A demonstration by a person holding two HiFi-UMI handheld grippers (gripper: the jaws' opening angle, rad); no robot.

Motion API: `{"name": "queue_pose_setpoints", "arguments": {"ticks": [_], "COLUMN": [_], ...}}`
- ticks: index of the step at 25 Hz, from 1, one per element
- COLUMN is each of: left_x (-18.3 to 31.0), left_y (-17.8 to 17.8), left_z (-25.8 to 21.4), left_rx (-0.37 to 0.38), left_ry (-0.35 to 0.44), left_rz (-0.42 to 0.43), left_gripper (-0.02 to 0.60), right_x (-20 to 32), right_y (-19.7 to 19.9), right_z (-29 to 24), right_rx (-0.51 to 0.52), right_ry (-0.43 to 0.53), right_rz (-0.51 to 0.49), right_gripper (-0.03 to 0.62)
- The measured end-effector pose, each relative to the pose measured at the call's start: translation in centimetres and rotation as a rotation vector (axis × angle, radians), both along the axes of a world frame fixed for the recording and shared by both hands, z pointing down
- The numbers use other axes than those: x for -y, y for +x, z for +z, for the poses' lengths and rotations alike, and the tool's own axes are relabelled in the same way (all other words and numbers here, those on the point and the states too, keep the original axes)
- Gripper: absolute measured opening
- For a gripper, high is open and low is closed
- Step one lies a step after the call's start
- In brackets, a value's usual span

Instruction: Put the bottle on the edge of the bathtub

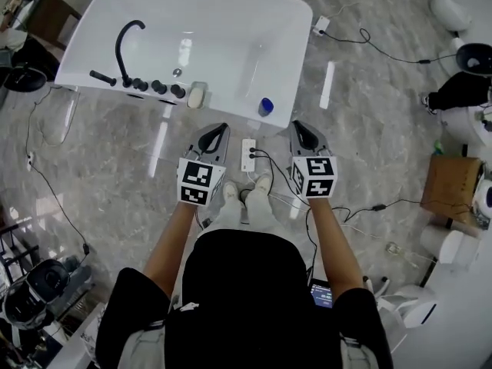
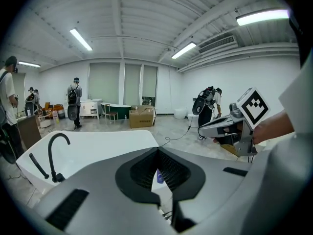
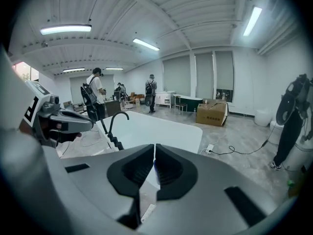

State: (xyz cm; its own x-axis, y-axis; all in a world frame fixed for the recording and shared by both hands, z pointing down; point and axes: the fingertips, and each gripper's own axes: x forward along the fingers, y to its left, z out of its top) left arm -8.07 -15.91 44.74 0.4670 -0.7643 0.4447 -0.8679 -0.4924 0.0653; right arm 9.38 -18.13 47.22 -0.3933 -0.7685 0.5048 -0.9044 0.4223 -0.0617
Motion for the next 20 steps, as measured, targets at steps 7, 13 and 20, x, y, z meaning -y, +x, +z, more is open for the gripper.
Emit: {"name": "queue_pose_setpoints", "arguments": {"ticks": [7,13,20], "left_x": [-0.8,-1.7,-1.9], "left_y": [0.8,1.0,1.3], "left_z": [-5.5,-10.3,-14.6], "left_rx": [0.013,0.007,0.027], "left_ry": [0.104,0.178,0.272], "left_rz": [0.009,0.001,-0.013], "left_gripper": [0.011,0.011,0.011], "right_x": [-0.8,-1.3,-1.4], "right_y": [1.0,1.2,1.6], "right_z": [-6.1,-11.4,-16.1], "right_rx": [0.021,0.054,0.094], "right_ry": [0.094,0.182,0.267], "right_rz": [-0.020,-0.036,-0.046], "right_gripper": [0.025,0.025,0.025]}}
